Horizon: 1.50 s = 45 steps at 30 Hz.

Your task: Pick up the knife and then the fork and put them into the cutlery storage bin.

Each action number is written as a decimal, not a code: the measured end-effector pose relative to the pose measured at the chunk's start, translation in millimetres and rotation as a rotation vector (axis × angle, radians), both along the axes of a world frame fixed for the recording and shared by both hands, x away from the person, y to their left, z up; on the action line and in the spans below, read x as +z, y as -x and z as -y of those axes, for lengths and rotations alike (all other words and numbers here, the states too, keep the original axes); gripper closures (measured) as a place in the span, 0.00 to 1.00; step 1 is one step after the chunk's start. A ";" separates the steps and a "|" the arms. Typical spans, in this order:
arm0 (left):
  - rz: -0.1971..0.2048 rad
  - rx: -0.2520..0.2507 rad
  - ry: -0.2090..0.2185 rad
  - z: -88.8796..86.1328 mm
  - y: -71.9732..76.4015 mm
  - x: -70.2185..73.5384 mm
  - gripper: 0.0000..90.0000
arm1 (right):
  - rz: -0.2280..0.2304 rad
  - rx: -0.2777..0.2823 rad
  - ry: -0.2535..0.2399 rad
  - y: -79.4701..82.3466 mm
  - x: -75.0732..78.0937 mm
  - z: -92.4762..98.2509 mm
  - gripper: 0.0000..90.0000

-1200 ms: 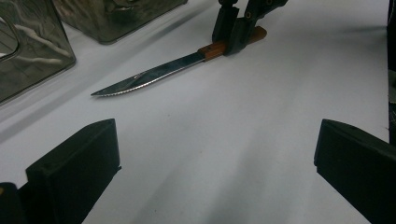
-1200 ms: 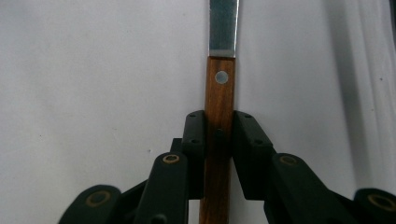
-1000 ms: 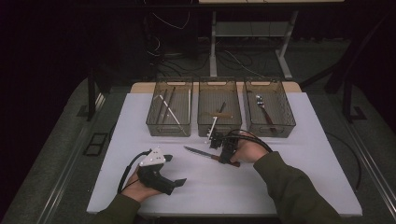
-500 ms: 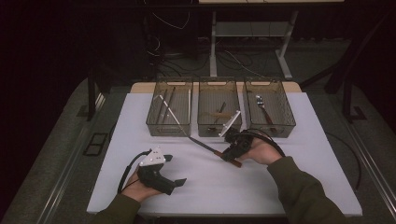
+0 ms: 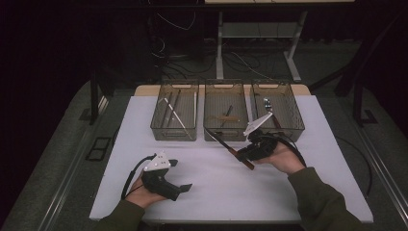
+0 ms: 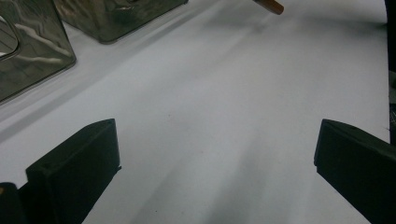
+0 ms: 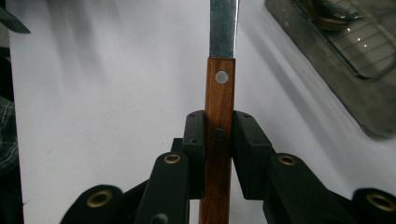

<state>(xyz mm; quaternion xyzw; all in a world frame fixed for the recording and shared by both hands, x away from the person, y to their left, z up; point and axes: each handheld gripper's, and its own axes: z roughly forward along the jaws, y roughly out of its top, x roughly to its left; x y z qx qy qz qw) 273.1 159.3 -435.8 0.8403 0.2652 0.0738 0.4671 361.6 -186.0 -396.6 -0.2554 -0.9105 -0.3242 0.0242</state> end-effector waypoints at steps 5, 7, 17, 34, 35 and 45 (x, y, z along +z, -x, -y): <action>0.002 -0.001 0.001 -0.3 0.1 0.2 0.00 | 0.017 -0.028 -0.042 -0.1 1.5 8.7 0.85; 0.003 0.001 0.003 -0.6 -0.1 0.2 0.00 | 0.023 -0.035 -0.056 -0.3 1.3 11.7 0.85; 0.003 0.005 0.006 -1.6 -0.3 0.3 0.00 | 0.051 -0.083 -0.112 -2.8 7.1 28.4 0.85; -0.001 0.004 0.001 -3.0 -2.7 -0.5 0.00 | 0.120 -0.168 -0.190 -5.5 21.5 53.0 0.85; -0.002 0.004 0.000 -3.0 -2.6 -0.6 0.00 | 0.124 -0.172 -0.193 -5.9 22.6 54.5 0.85; 0.001 0.005 0.000 -2.1 -2.0 -0.8 0.00 | 0.181 -0.257 -0.227 -9.9 33.1 76.1 0.85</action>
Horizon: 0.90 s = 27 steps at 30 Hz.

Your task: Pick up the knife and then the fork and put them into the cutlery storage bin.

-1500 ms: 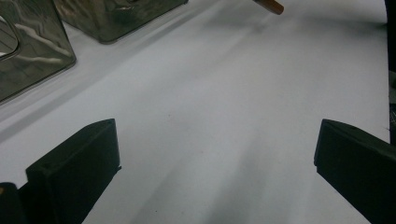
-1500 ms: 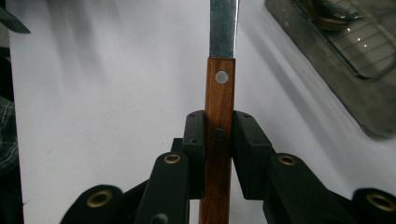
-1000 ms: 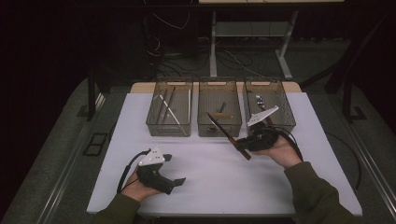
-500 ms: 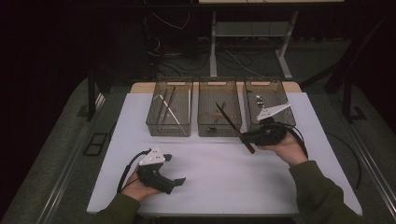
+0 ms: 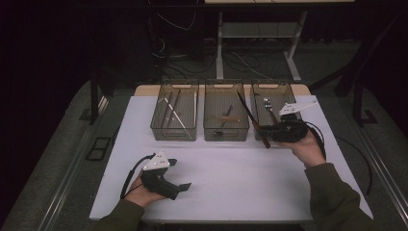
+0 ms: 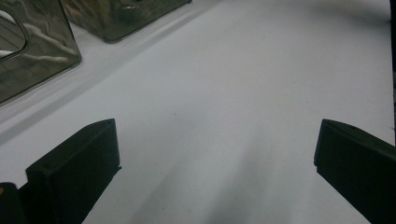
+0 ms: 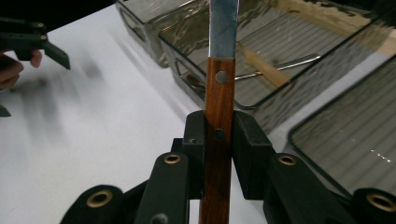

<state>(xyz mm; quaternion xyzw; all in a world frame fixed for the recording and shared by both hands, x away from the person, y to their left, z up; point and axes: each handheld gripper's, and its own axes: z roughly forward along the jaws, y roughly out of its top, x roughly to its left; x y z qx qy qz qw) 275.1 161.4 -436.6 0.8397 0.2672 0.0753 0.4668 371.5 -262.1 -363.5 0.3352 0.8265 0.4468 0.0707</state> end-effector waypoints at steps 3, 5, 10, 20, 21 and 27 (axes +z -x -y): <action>0.000 -0.001 -0.005 0.3 -0.4 -0.4 0.00 | 0.007 -0.023 -0.002 -1.6 1.2 5.0 0.85; 0.000 0.001 -0.001 0.1 -0.5 -0.5 0.00 | 0.016 -0.041 -0.008 -3.9 2.7 9.7 0.85; -0.001 0.003 0.002 0.2 -0.6 -0.5 0.00 | 0.035 -0.082 0.006 -10.0 8.1 18.4 0.85; 0.000 0.003 0.002 0.4 0.0 -0.1 0.00 | 0.048 -0.166 0.026 -25.4 17.3 34.2 0.85; 0.000 0.003 0.002 0.5 0.1 -0.1 0.00 | 0.052 -0.181 0.031 -27.6 18.4 36.3 0.85; -0.002 0.004 0.004 0.1 -0.3 -0.1 0.00 | 0.057 -0.254 0.056 -41.9 15.7 48.1 0.85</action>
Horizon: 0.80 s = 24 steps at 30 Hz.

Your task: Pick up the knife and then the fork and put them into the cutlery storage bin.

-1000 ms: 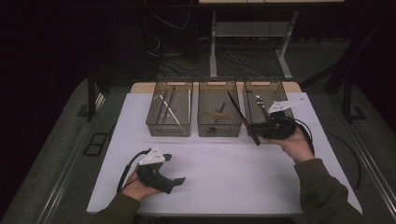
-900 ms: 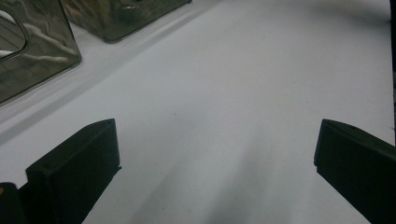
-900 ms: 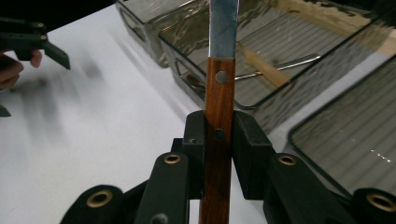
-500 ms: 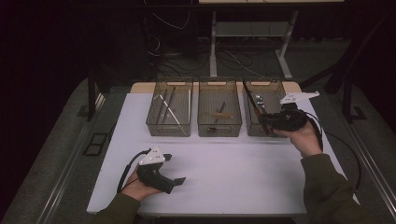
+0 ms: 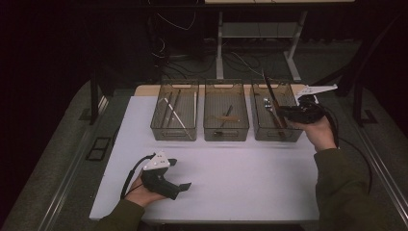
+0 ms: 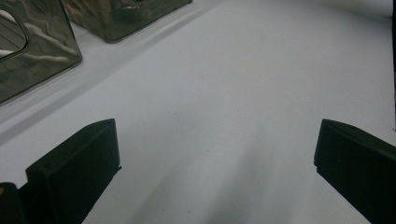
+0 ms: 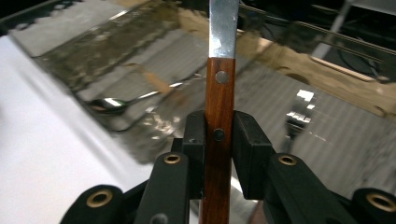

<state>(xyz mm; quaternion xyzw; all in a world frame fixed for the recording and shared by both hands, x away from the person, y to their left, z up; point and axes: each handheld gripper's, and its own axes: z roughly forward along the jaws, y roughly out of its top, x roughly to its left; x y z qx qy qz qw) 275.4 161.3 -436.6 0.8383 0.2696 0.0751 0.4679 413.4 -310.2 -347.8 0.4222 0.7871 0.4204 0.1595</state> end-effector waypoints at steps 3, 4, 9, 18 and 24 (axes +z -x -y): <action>0.001 -0.002 0.000 -0.3 0.1 0.3 0.00 | -0.009 -0.039 0.011 -7.2 -4.7 5.3 0.85; 0.001 -0.002 0.000 -0.3 0.1 0.3 0.00 | -0.011 -0.051 0.015 -9.1 -6.3 6.9 0.85; 0.002 -0.003 0.004 -0.2 0.1 0.4 0.00 | -0.032 -0.092 0.036 -17.3 -15.3 12.4 0.85; -0.001 0.004 0.012 0.4 0.1 0.1 0.00 | -0.080 -0.135 0.111 -27.9 -29.9 16.7 0.85; -0.001 0.006 0.010 1.0 -0.2 -0.5 0.00 | -0.123 -0.140 0.164 -30.6 -35.8 14.3 0.85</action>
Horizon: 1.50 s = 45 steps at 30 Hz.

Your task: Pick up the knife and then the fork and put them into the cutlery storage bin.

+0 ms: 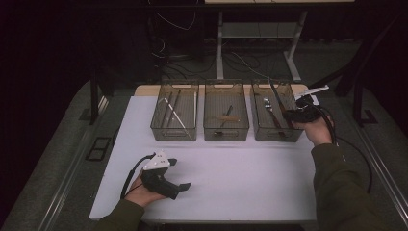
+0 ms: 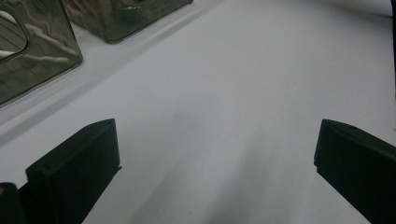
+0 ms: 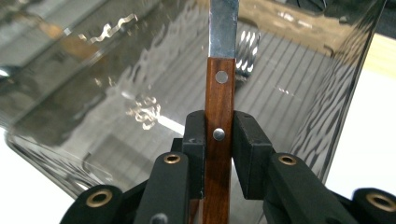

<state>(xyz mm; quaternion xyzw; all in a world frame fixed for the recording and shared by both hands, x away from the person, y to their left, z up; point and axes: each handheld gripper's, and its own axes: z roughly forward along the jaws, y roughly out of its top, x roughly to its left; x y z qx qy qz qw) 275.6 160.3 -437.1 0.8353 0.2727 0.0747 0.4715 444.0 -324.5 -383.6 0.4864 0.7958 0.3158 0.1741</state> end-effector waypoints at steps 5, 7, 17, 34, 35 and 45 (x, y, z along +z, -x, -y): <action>0.000 0.000 -0.002 0.3 0.0 -0.1 0.00 | -0.038 -0.001 0.050 -2.9 -6.4 -3.2 0.84; 0.000 -0.001 -0.003 0.3 -0.2 -0.2 0.00 | -0.047 -0.002 0.064 -4.2 -8.6 -3.5 0.84; 0.002 0.001 -0.013 0.4 -3.0 -1.1 0.00 | -0.038 -0.010 0.073 -4.7 -6.2 -5.5 0.76; 0.005 0.000 -0.019 0.3 -8.3 -0.9 0.00 | 0.016 0.012 -0.082 6.9 6.8 -6.3 0.38; 0.005 -0.001 -0.021 0.6 -8.5 -0.9 0.00 | 0.024 0.012 -0.103 8.6 7.4 -6.5 0.37; 0.008 0.004 -0.025 1.1 -10.3 -1.2 0.00 | 0.116 0.070 -0.163 33.0 9.0 -14.5 0.21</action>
